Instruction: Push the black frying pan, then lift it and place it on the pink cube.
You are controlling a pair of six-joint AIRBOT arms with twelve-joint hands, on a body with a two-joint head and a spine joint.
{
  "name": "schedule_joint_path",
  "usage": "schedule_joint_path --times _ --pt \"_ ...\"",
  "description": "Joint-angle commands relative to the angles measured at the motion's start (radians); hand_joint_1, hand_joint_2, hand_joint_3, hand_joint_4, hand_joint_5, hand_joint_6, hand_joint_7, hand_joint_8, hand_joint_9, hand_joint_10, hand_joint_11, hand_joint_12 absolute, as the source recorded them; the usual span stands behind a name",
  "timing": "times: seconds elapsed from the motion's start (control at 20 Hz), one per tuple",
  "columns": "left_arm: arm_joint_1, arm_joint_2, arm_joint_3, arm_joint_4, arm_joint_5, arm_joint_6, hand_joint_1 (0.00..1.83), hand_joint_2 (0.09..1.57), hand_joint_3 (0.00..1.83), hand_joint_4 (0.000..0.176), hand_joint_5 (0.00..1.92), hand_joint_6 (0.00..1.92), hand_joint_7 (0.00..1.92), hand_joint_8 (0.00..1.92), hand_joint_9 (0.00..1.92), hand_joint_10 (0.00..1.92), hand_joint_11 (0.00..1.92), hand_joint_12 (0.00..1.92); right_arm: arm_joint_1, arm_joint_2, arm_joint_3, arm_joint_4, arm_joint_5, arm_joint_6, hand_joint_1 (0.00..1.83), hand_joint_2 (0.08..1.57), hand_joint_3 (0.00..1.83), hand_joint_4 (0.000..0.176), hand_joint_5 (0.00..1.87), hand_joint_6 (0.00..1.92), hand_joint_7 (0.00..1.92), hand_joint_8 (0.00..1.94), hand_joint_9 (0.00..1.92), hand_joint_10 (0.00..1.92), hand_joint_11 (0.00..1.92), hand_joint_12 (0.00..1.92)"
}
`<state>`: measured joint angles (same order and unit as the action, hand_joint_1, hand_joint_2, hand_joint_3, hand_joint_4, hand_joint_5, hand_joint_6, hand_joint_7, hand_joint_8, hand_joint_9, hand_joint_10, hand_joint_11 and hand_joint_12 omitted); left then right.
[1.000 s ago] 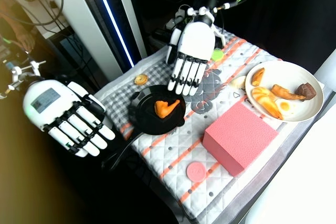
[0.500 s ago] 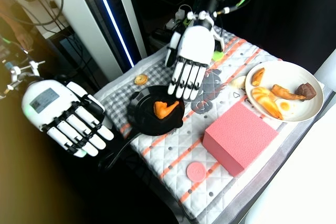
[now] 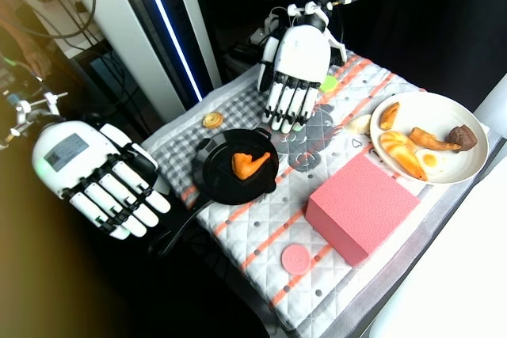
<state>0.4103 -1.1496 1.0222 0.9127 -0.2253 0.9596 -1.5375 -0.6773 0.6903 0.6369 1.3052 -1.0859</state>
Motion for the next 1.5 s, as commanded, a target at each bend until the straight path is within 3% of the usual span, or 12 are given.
schedule_joint_path --times 0.0,0.1,0.25,0.45,0.6,0.75,0.85,1.0,1.1,1.3,1.4,1.45 --pt "-0.005 -0.004 -0.002 -0.014 -0.093 -0.006 0.33 1.37 0.0 0.0 0.37 0.73 0.53 0.01 0.27 0.45 0.0 1.03 0.003 0.002 0.005 0.002 0.123 -0.002 0.56 1.27 0.0 0.0 0.0 0.0 0.05 0.0 0.0 0.29 0.0 1.1" --pt "-0.005 -0.016 0.0 -0.015 -0.101 -0.007 0.4 1.35 0.0 0.0 0.37 0.85 0.61 0.03 0.31 0.53 0.0 1.08 0.003 0.0 0.005 0.002 0.123 -0.002 0.56 1.26 0.0 0.0 0.01 0.0 0.06 0.0 0.01 0.36 0.0 1.22" --pt "-0.007 -0.037 0.015 -0.021 -0.103 -0.007 0.41 1.33 0.0 0.0 0.36 0.35 0.41 0.0 0.22 0.22 0.0 0.79 0.003 -0.001 0.005 0.002 0.123 -0.002 0.53 1.27 0.0 0.0 0.0 0.0 0.06 0.0 0.0 0.37 0.0 1.25" --pt "-0.024 -0.071 0.046 -0.032 -0.091 -0.007 0.32 1.36 0.0 0.0 0.35 0.19 0.28 0.0 0.17 0.11 0.0 0.58 0.002 -0.002 0.005 0.002 0.123 -0.002 0.56 1.26 0.0 0.0 0.0 0.0 0.06 0.0 0.0 0.38 0.0 1.21" --pt "-0.031 -0.093 0.066 -0.039 -0.083 -0.007 0.42 1.34 0.0 0.0 0.38 0.16 0.3 0.01 0.2 0.12 0.0 0.88 0.002 -0.002 0.006 0.002 0.123 -0.002 0.58 1.27 0.0 0.0 0.01 0.0 0.07 0.0 0.02 0.43 0.0 1.23" --pt "-0.034 -0.109 0.079 -0.04 -0.072 -0.007 0.39 1.35 0.0 0.0 0.39 0.1 0.29 0.0 0.21 0.11 0.0 0.81 0.002 -0.002 0.006 0.002 0.124 -0.002 0.57 1.27 0.0 0.0 0.02 0.0 0.07 0.0 0.0 0.42 0.0 1.23" --pt "-0.038 -0.121 0.088 -0.04 -0.066 -0.007 0.43 1.33 0.0 0.0 0.4 0.08 0.28 0.02 0.19 0.08 0.0 0.58 0.002 -0.003 0.006 0.003 0.124 -0.002 0.57 1.27 0.0 0.0 0.01 0.0 0.06 0.0 0.0 0.43 0.0 1.3" --pt "-0.042 -0.132 0.1 -0.039 -0.06 -0.007 0.45 1.33 0.0 0.0 0.43 0.06 0.3 0.01 0.21 0.06 0.0 0.69 0.002 -0.004 0.007 0.003 0.124 -0.002 0.55 1.28 0.0 0.0 0.01 0.0 0.06 0.0 0.0 0.41 0.0 1.13" --pt "-0.04 -0.119 0.099 -0.038 -0.049 -0.007 0.43 1.33 0.0 0.0 0.43 0.04 0.31 0.0 0.22 0.05 0.0 0.65 0.002 -0.004 0.008 0.002 0.125 -0.002 0.55 1.28 0.0 0.0 0.0 0.0 0.05 0.0 0.0 0.38 0.0 1.09" --pt "-0.037 -0.064 0.074 -0.038 -0.047 -0.007 0.41 1.37 0.01 0.0 0.42 0.01 0.35 0.0 0.25 0.05 0.0 0.83 0.002 -0.002 0.009 -0.002 0.122 0.0 0.57 1.27 0.0 0.0 0.01 0.0 0.07 0.01 0.0 0.38 0.0 1.09" --pt "-0.041 -0.023 0.051 -0.043 -0.065 -0.007 0.44 1.38 0.0 0.0 0.42 0.01 0.29 0.0 0.16 0.01 0.0 0.52 0.002 0.0 0.011 -0.003 0.116 0.002 0.59 1.24 0.0 0.0 0.0 0.0 0.07 0.0 0.0 0.35 0.0 1.22" --pt "-0.046 0.0 0.037 -0.059 -0.086 -0.007 0.46 1.37 0.0 0.0 0.44 0.01 0.26 0.0 0.15 0.0 0.0 0.58 0.002 0.0 0.015 -0.005 0.109 0.005 0.62 1.24 0.0 0.0 0.0 0.0 0.05 0.0 0.0 0.31 0.0 1.22"
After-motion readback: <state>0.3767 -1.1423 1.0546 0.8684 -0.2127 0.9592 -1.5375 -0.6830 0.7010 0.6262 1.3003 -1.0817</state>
